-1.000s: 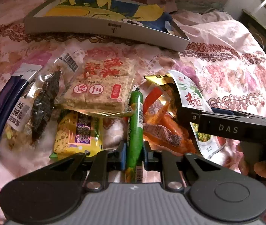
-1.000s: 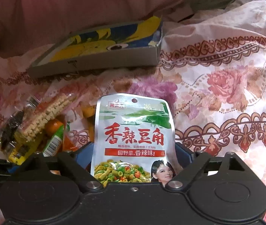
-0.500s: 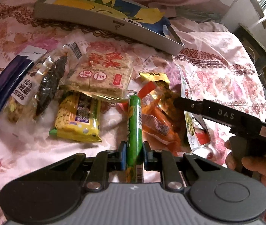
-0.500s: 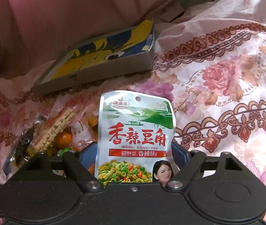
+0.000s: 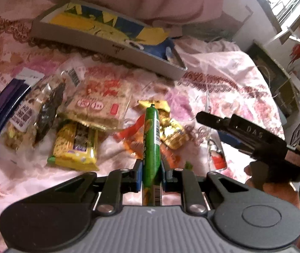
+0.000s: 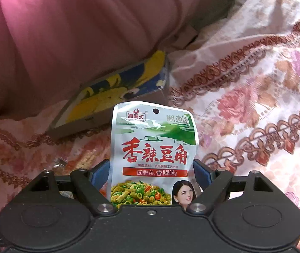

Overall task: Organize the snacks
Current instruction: 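Lift the sausage stick with the left tool while the right tool carries the bean bag toward the box lid, then release the sausage stick into the box lid from the left tool while the right tool drops the bean bag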

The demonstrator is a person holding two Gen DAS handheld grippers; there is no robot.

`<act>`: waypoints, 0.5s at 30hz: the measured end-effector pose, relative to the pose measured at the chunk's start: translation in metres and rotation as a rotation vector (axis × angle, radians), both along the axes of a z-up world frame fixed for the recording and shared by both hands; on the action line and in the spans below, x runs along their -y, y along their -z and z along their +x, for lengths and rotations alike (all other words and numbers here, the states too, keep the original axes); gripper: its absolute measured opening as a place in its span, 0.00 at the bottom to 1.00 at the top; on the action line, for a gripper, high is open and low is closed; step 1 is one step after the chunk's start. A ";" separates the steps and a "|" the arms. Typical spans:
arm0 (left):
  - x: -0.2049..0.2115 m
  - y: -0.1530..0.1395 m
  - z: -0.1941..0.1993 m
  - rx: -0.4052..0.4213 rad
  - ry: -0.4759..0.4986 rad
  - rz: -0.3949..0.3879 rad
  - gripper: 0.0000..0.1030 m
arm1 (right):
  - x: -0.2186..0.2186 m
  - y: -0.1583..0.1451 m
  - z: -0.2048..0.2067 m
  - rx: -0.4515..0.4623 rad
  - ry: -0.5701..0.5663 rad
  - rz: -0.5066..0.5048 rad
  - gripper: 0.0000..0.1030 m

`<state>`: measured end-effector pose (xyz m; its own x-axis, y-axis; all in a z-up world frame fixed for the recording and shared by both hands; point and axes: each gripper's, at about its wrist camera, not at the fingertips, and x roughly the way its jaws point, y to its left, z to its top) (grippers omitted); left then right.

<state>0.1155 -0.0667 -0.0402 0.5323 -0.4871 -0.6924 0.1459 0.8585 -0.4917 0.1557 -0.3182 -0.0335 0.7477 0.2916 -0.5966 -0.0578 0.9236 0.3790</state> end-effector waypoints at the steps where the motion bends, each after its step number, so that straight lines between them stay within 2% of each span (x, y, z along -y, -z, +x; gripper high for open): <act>1: 0.000 -0.002 0.002 0.006 -0.005 -0.004 0.18 | -0.001 -0.001 0.000 0.009 -0.007 0.004 0.81; 7: -0.001 -0.019 0.019 0.071 -0.064 -0.033 0.18 | -0.009 -0.008 -0.001 0.061 -0.058 0.008 0.82; 11: -0.004 -0.034 0.038 0.118 -0.066 0.003 0.18 | -0.011 -0.016 0.005 0.096 -0.085 0.029 0.82; 15: -0.010 -0.050 0.063 0.150 -0.071 0.035 0.18 | -0.016 -0.032 0.029 0.151 -0.099 0.031 0.82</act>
<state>0.1780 -0.0570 0.0101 0.6633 -0.4218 -0.6181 0.1541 0.8853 -0.4388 0.1847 -0.3024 -0.0018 0.7951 0.3844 -0.4691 -0.2062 0.8987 0.3870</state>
